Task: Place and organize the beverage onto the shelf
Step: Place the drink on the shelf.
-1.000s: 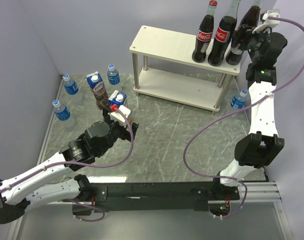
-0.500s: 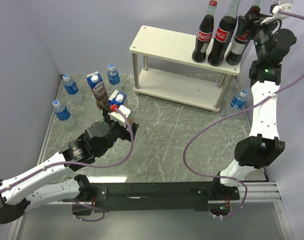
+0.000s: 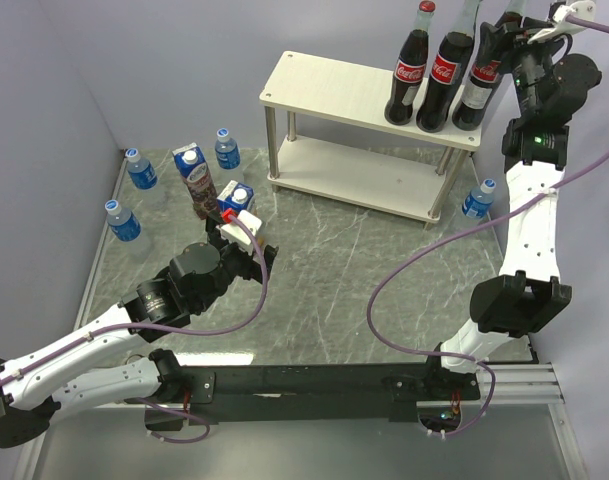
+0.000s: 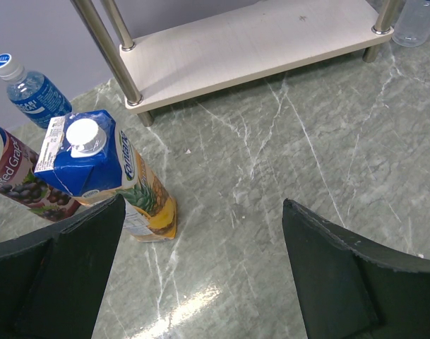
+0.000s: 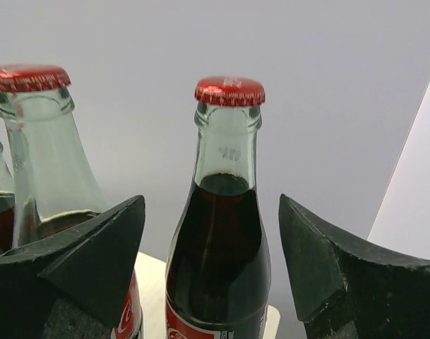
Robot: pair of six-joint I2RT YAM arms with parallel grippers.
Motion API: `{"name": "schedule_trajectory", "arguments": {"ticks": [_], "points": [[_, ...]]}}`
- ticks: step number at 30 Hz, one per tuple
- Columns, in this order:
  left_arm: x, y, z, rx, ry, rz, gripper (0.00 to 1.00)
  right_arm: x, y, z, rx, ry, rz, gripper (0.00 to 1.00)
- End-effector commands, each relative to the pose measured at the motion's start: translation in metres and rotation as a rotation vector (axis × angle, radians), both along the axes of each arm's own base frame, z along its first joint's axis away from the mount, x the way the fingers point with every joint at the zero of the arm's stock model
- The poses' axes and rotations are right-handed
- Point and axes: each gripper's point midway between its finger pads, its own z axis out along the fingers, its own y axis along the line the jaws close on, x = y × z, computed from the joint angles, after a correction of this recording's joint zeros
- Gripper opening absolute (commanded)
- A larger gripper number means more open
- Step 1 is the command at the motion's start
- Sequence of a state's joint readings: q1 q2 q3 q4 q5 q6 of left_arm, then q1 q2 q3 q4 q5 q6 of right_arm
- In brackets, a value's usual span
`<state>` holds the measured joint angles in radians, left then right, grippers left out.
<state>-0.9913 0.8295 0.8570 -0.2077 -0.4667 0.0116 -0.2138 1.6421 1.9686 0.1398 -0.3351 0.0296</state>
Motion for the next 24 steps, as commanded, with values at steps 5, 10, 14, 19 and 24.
{"name": "schedule_trajectory", "arguments": {"ticks": [5,10,14,19,24], "points": [[-0.001,-0.002,0.011,-0.042,-0.02,-0.013,0.98,-0.035,0.007,0.05,-0.027,-0.127,0.003,0.84],[-0.001,-0.002,0.013,-0.044,-0.021,-0.015,0.98,-0.041,0.007,0.057,-0.024,-0.145,0.002,0.85],[-0.001,-0.001,0.013,-0.044,-0.021,-0.013,0.98,-0.047,0.007,0.064,-0.024,-0.161,0.005,0.85],[-0.002,-0.002,0.013,-0.047,-0.022,-0.018,0.98,-0.052,0.01,0.069,-0.03,-0.17,0.022,0.86],[-0.002,-0.002,0.013,-0.046,-0.021,-0.019,0.98,-0.058,0.013,0.075,-0.03,-0.183,0.029,0.86]]}}
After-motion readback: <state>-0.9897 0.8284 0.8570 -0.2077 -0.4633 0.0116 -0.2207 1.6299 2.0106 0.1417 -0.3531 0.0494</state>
